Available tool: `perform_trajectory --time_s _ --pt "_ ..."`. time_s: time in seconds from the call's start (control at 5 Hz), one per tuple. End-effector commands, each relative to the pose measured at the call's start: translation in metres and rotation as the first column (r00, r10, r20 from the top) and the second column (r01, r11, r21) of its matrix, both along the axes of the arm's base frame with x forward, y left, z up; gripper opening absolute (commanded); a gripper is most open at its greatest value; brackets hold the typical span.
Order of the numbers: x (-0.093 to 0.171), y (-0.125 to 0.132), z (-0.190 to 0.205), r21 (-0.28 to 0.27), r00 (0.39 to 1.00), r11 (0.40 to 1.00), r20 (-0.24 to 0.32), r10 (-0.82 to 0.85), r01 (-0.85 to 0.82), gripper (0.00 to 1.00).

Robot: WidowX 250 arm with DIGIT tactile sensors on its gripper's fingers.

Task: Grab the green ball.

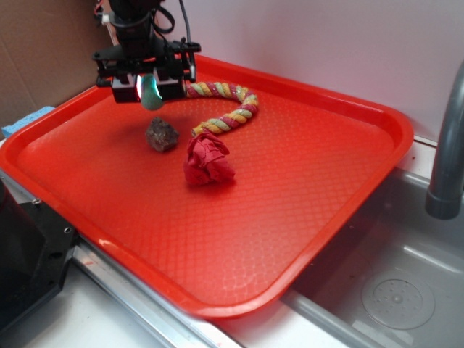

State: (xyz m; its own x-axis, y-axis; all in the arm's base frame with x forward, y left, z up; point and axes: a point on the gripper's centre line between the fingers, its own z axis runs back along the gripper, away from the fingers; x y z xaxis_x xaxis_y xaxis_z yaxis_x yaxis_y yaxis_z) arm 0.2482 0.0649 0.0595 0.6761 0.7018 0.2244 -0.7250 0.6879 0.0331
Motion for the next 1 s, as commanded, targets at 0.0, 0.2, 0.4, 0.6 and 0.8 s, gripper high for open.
perform_trajectory --time_s 0.0,0.2,0.4,0.6,0.8 --pt "-0.026 -0.029 0.087 -0.101 0.926 0.922 -0.018 -0.377 0.374 0.00" --pt "-0.041 -0.048 0.113 -0.164 0.862 0.851 -0.014 -0.507 0.498 0.00" --pt "-0.060 -0.055 0.133 -0.173 0.831 0.816 0.023 -0.556 0.551 0.00" --pt "-0.080 -0.057 0.145 -0.170 0.814 0.797 0.062 -0.578 0.579 0.00" --pt "-0.077 -0.052 0.139 -0.160 0.839 0.825 0.029 -0.544 0.541 0.00"
